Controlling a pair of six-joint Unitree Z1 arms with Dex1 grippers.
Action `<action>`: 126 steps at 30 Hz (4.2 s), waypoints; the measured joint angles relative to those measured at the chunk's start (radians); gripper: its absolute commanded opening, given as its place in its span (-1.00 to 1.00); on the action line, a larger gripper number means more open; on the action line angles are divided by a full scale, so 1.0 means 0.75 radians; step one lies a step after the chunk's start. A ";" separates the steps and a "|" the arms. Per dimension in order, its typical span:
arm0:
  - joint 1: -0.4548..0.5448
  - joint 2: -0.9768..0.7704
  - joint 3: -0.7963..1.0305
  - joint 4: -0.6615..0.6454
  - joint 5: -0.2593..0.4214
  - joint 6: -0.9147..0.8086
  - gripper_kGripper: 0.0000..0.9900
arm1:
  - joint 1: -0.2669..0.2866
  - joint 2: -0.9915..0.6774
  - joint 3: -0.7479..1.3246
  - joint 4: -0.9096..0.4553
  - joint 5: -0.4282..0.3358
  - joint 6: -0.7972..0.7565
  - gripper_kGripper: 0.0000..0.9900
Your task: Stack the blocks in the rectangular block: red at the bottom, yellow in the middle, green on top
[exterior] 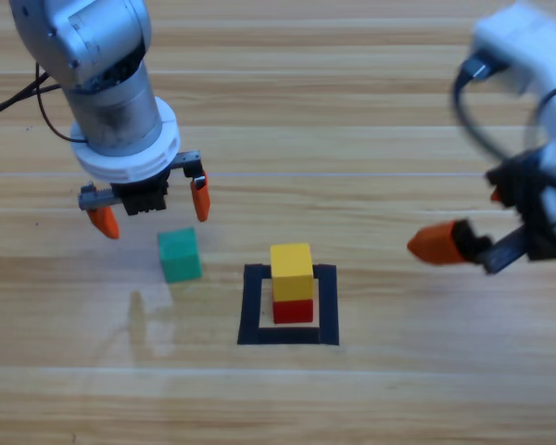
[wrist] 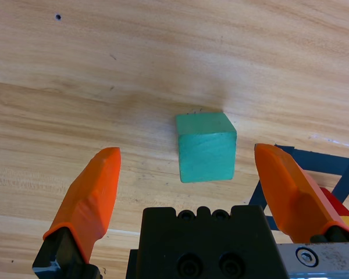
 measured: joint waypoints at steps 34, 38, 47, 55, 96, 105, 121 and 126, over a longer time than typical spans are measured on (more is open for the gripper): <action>-0.048 0.198 -0.080 -0.002 -0.029 0.027 0.39 | 0.000 -0.104 0.057 -0.047 0.064 -0.052 0.99; -0.048 0.198 -0.072 -0.006 -0.031 0.042 -0.24 | 0.000 -0.102 0.057 -0.047 0.064 -0.052 0.99; -0.048 0.178 -0.041 -0.005 -0.031 0.136 -0.93 | 0.000 -0.099 0.056 -0.047 0.064 -0.053 0.99; -0.048 -0.092 -0.155 0.191 -0.024 0.459 -0.96 | 0.000 -0.078 0.056 -0.047 0.064 -0.053 0.99; -0.404 0.202 -0.748 0.576 0.029 -0.068 -0.96 | 0.000 -0.028 0.027 -0.046 0.050 -0.053 0.99; -0.404 0.228 -0.783 0.598 0.029 -0.110 -0.96 | 0.000 0.015 0.027 -0.038 0.050 -0.053 0.99; -0.423 0.235 -0.822 0.627 -0.004 -0.188 -0.96 | 0.000 0.015 0.026 -0.037 0.050 -0.053 0.99; -0.441 0.238 -0.824 0.629 -0.006 -0.214 -0.96 | 0.000 0.015 0.026 -0.037 0.050 -0.053 0.99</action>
